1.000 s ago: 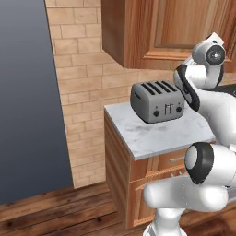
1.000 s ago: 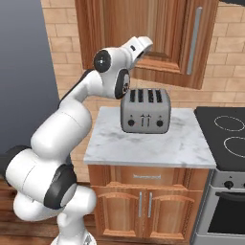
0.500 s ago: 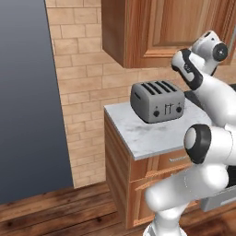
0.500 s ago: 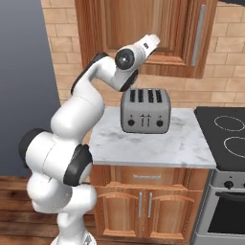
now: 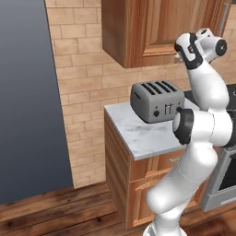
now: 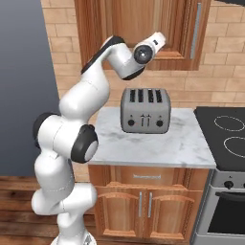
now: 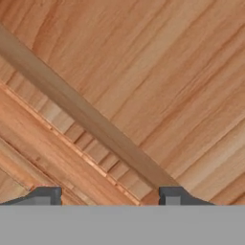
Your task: Close all open cabinet doors.
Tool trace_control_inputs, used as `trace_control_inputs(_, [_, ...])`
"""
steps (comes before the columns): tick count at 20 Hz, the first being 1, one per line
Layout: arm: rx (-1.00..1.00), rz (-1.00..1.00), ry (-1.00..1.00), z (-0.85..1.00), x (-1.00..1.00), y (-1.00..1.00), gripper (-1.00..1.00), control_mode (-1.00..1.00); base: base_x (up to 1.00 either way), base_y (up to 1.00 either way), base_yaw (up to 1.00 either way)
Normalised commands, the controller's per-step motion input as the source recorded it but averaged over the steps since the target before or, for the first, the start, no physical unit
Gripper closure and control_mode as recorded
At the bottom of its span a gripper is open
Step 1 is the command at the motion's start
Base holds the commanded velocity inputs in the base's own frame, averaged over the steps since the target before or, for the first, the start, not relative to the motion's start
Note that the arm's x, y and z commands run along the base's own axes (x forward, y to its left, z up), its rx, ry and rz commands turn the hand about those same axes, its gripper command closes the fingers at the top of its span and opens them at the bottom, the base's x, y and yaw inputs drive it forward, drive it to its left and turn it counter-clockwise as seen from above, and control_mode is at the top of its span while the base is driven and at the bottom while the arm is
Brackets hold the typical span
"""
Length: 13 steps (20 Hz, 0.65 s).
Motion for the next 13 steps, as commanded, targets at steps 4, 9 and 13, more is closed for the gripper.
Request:
trace_control_inputs(4, [0.02, 0.12, 0.12, -0.19, 0.71, 0.33, -1.0, -1.0, 0.0, 0.0, 0.0])
trace_control_inputs(9, [0.01, 0.13, 0.06, -0.2, 0.42, 0.43, -1.0, -1.0, 0.0, 0.0, 0.0])
trace_control_inputs(13, [-0.07, 0.15, -0.02, -0.7, -0.38, 0.93, -1.0, -1.0, 0.0, 0.0, 0.0])
